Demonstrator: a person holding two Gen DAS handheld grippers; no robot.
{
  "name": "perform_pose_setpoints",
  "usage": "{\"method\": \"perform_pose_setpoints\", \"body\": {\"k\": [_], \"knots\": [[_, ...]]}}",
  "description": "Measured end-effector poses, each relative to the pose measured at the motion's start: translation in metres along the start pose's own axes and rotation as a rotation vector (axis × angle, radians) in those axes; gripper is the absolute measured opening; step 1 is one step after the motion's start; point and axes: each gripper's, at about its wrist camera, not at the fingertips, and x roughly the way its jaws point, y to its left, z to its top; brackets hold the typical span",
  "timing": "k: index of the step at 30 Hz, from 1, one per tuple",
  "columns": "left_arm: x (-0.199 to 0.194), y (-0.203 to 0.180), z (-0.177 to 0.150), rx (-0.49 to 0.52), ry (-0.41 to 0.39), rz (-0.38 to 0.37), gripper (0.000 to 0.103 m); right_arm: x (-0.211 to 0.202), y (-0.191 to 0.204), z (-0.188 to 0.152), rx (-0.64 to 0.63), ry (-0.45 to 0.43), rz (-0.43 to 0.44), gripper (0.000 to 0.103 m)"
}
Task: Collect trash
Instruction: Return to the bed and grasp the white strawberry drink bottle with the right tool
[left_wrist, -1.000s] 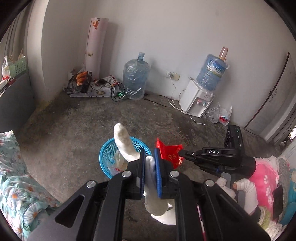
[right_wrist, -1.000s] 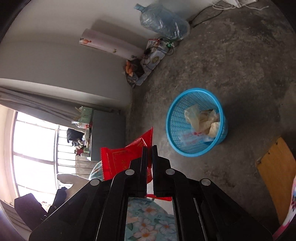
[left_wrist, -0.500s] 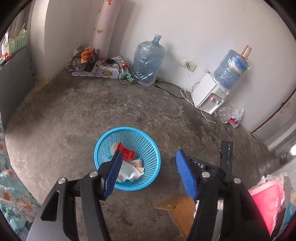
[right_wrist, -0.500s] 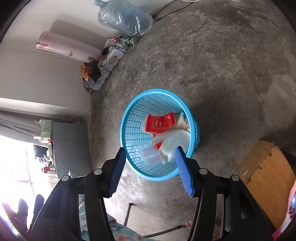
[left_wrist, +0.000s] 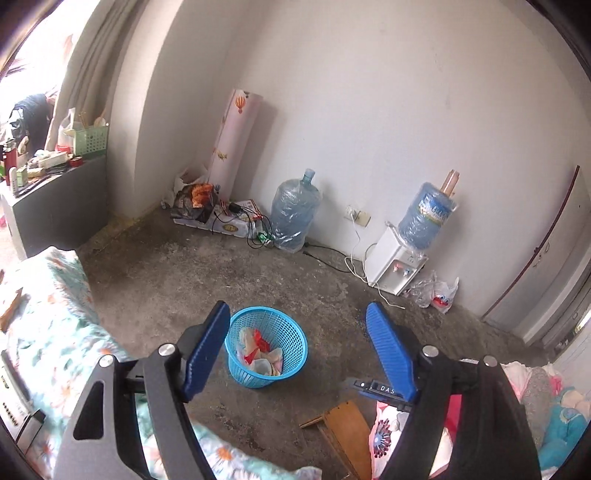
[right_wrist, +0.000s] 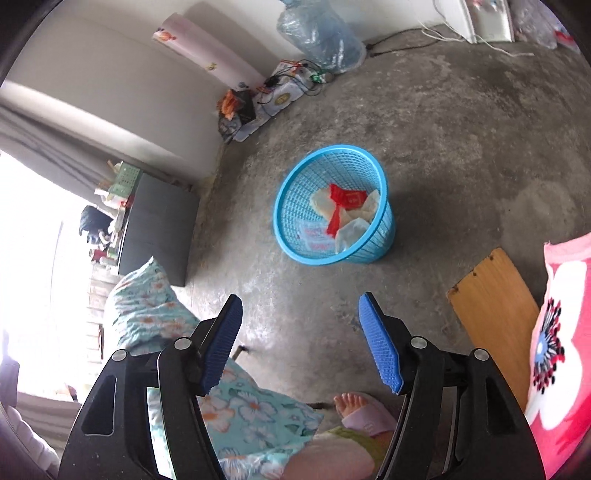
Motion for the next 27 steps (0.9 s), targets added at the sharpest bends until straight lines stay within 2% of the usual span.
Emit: {"method": "perform_pose_setpoints", "body": {"k": [4, 8, 10, 13, 16, 20, 24, 27], "knots": [[-0.114, 0.028, -0.028, -0.048, -0.105, 0.124, 0.077, -0.024, 0.026, -0.023, -0.106, 0.031, 0.087, 0.064], [-0.223, 0.05, -0.079, -0.117, -0.213, 0.329, 0.079, -0.033, 0.06, -0.044, -0.213, 0.078, 0.166, 0.064], [-0.268, 0.061, -0.111, -0.17, -0.254, 0.429, 0.08, -0.033, 0.081, -0.053, -0.254, 0.115, 0.213, 0.064], [-0.319, 0.075, -0.156, -0.26, -0.3, 0.54, 0.08, -0.036, 0.115, -0.07, -0.338, 0.15, 0.254, 0.064], [-0.353, 0.088, -0.196, -0.347, -0.333, 0.595, 0.081, -0.04, 0.147, -0.094, -0.396, 0.198, 0.309, 0.064], [-0.371, 0.104, -0.232, -0.439, -0.351, 0.612, 0.081, -0.039, 0.184, -0.124, -0.46, 0.25, 0.35, 0.064], [-0.372, 0.118, -0.248, -0.488, -0.357, 0.609, 0.081, -0.041, 0.228, -0.156, -0.6, 0.275, 0.378, 0.064], [-0.372, 0.13, -0.256, -0.506, -0.347, 0.629, 0.081, -0.043, 0.27, -0.182, -0.753, 0.29, 0.403, 0.064]]}}
